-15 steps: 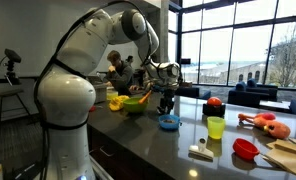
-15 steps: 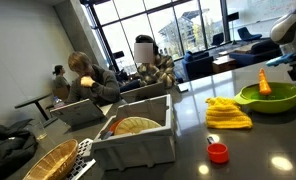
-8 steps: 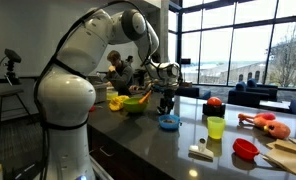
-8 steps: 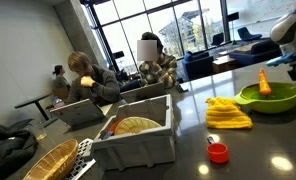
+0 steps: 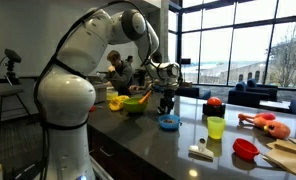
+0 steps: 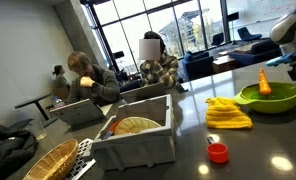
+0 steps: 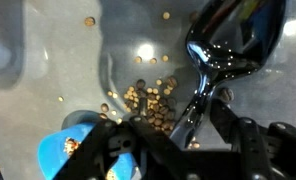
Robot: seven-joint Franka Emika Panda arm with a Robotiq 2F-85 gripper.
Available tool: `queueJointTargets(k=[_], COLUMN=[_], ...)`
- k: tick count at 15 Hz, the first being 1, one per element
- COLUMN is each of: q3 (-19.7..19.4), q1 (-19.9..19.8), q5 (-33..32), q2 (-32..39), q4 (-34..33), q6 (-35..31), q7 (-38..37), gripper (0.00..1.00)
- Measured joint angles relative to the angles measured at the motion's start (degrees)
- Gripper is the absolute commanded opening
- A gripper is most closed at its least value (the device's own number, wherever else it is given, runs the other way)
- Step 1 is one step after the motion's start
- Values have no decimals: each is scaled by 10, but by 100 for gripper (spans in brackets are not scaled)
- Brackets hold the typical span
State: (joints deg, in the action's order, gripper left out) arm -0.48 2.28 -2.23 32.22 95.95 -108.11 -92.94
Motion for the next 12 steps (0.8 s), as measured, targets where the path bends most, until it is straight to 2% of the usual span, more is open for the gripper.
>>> queueJointTargets(k=[1, 5, 7, 12], q3=[0, -1, -1, 0], q1=[0, 6, 14, 28], q5=[0, 0, 0, 0], q2=[0, -2, -12, -98], q4=[0, -2, -7, 4], q6=[0, -5, -23, -81], q7=[0, 1, 6, 17], gripper=[92, 100, 100, 100])
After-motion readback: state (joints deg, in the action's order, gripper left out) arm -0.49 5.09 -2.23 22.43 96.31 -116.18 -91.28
